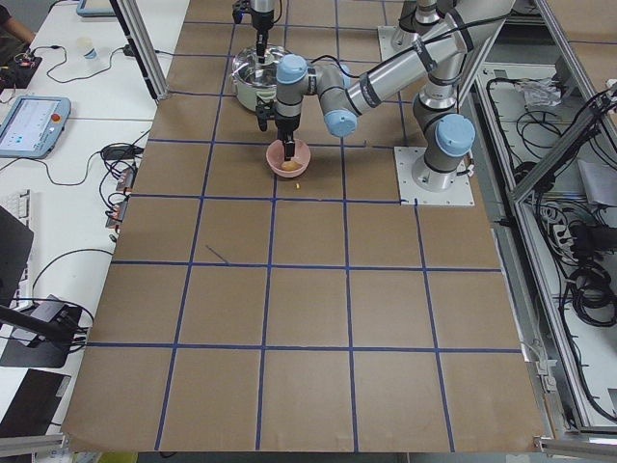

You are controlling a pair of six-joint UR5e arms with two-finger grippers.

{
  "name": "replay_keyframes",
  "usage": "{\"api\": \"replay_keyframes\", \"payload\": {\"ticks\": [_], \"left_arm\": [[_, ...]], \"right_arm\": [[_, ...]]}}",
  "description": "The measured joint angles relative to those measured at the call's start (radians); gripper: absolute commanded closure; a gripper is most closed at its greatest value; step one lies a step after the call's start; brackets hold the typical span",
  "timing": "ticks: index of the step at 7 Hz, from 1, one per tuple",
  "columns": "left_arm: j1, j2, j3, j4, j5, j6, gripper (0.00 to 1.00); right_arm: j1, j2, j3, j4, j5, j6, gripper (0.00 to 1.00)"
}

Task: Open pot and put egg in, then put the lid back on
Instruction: 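Lower the right gripper onto the lid knob while the left gripper descends over the egg, then grasp the lid knob with the right gripper and lift the lid off the pot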

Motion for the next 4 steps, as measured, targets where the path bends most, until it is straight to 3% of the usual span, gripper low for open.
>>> {"api": "replay_keyframes", "payload": {"ticks": [4], "left_arm": [[0.0,-0.019,-0.002,0.014,-0.01,0.02,0.0]], "right_arm": [[-0.002,-0.034,-0.007,-0.007,-0.003,-0.01,0.97]]}}
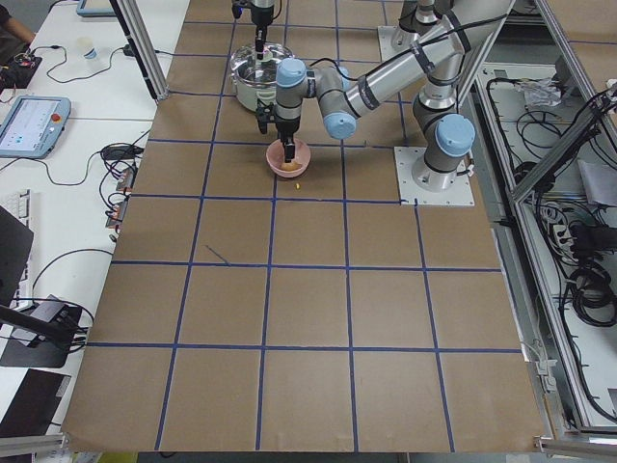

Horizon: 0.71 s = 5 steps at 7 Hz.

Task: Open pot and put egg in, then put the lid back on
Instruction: 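Grasp the lid knob with the right gripper and lift the lid off the pot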

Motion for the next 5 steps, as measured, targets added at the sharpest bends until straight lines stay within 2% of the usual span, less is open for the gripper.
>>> {"api": "replay_keyframes", "payload": {"ticks": [3,5], "left_arm": [[0.001,-0.025,-0.023,0.041,0.0,0.065,0.02],[0.0,-0.037,-0.034,0.057,-0.001,0.085,0.02]], "right_arm": [[-0.052,-0.173,-0.012,0.144,0.008,-0.031,0.97],[-0.175,-0.305,0.026,0.306,0.012,-0.097,0.97]]}}
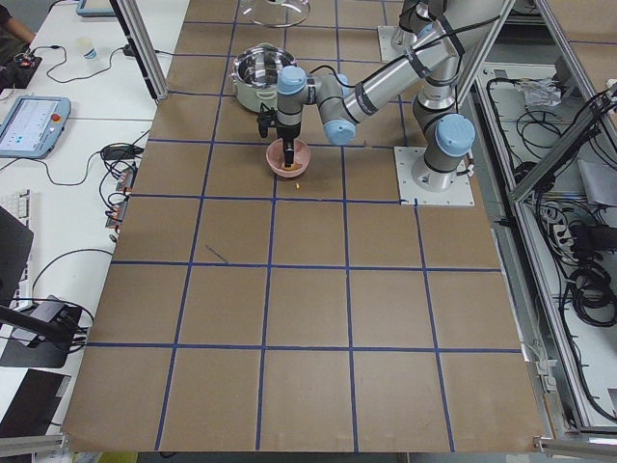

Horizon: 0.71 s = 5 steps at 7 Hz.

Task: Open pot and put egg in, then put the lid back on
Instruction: 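Grasp the lid knob with the right gripper and lift the lid off the pot, then lower the left gripper into the pink bowl and grasp the egg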

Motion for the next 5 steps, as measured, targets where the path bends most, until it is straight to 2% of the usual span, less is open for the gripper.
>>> {"api": "replay_keyframes", "payload": {"ticks": [2,5], "left_arm": [[0.0,-0.005,-0.005,0.004,0.0,0.004,0.02],[0.0,-0.008,-0.023,0.029,0.001,0.004,0.02]], "right_arm": [[-0.103,-0.109,0.084,0.067,0.009,-0.137,0.97],[-0.135,-0.153,0.122,0.076,0.008,-0.256,0.97]]}}
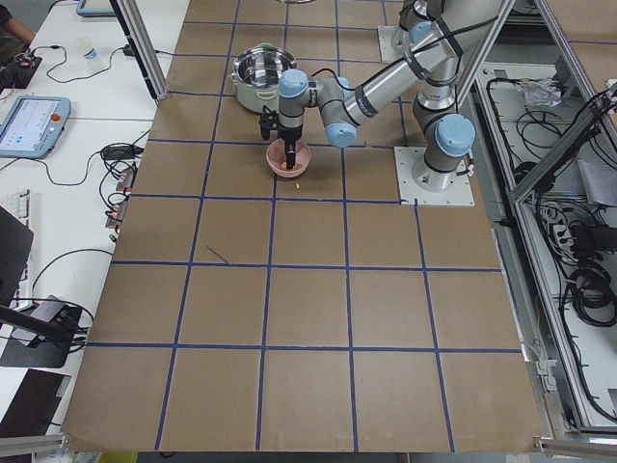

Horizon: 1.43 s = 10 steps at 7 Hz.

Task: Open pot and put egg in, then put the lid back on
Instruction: 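Lower the left gripper into the pink bowl and grasp the egg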

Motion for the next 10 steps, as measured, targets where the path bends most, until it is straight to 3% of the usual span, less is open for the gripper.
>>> {"api": "replay_keyframes", "payload": {"ticks": [8,10], "left_arm": [[0.002,-0.045,-0.016,0.055,-0.037,-0.003,0.05],[0.002,-0.054,-0.018,0.057,-0.04,-0.003,0.19]], "right_arm": [[-0.001,-0.004,0.004,0.006,0.004,-0.007,0.97],[-0.001,-0.004,0.004,0.007,0.004,-0.006,0.97]]}}
